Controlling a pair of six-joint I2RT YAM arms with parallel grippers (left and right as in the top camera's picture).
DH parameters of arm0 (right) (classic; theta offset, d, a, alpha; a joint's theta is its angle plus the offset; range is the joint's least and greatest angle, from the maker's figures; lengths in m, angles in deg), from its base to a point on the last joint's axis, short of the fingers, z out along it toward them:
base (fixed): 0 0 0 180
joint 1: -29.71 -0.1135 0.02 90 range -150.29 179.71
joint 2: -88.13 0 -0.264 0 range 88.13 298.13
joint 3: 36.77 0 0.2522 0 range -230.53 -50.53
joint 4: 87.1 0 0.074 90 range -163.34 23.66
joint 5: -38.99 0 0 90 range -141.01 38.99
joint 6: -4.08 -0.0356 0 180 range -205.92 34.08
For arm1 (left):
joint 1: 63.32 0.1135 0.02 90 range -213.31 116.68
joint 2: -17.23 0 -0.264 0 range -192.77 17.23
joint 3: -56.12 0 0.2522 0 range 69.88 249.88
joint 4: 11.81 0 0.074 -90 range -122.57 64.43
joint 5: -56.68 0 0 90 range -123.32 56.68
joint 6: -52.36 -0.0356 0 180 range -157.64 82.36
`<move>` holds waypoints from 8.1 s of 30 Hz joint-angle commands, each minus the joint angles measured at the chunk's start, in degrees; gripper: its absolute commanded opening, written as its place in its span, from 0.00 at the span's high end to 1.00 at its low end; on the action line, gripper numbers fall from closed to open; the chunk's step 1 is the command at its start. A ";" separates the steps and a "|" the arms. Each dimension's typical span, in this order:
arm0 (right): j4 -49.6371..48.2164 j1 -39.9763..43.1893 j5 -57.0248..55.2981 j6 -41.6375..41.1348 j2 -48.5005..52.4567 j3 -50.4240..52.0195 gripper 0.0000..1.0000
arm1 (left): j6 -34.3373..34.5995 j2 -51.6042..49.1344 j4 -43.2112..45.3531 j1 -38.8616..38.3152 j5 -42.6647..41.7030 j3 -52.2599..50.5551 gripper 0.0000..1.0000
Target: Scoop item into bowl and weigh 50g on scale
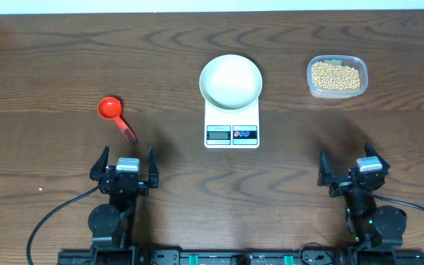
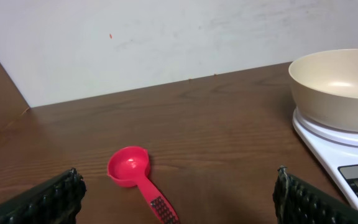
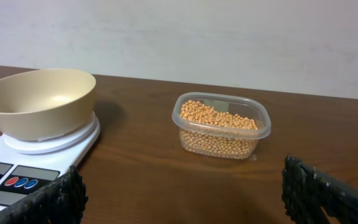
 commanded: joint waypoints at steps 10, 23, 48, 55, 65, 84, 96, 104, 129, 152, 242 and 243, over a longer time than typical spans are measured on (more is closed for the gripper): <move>0.02 -0.28 -0.20 0.55 -0.07 0.26 0.01 | -0.52 -0.07 -2.34 -0.13 -0.15 -0.72 0.01; 0.02 -0.28 -0.20 0.55 -0.07 0.26 0.01 | -0.52 -0.07 -2.34 -0.13 -0.15 -0.72 0.01; 0.02 -0.28 -0.20 0.55 -0.07 0.26 0.01 | -0.52 -0.07 -2.32 -0.13 -0.15 -0.72 0.01; 0.02 -0.28 -0.20 0.55 -0.07 0.26 0.01 | -0.52 -0.07 -2.32 -0.13 -0.15 -0.72 0.01; 0.02 -0.28 -0.20 0.52 -0.07 0.26 0.01 | -0.52 -0.07 -2.34 -0.13 -0.15 -0.72 0.01; 0.02 -0.28 -0.20 0.55 -0.07 0.26 0.01 | -0.52 -0.07 -2.34 -0.13 -0.15 -0.72 0.01; 0.02 -0.28 -0.20 0.55 -0.07 0.26 0.01 | -0.52 -0.07 -2.34 -0.13 -0.15 -0.72 0.01; 0.02 -0.28 -0.20 0.55 -0.07 0.26 0.01 | -0.52 -0.07 -2.32 -0.13 -0.15 -0.72 0.01; 0.02 -0.28 -0.20 0.55 -0.07 0.26 0.01 | -0.48 -0.07 -2.01 -0.13 -0.15 -0.72 0.01; 0.02 -0.28 -0.20 0.55 -0.07 0.26 0.01 | 0.11 -0.07 1.81 -0.13 -0.15 -0.66 0.01; 0.02 -0.28 -0.20 0.55 -0.07 0.26 0.01 | 9.42 -79.10 -34.73 2.14 -18.58 73.55 0.01; 0.02 -0.28 -0.20 0.55 -0.07 0.26 0.01 | 9.42 -79.10 -35.19 2.14 -18.58 73.55 0.01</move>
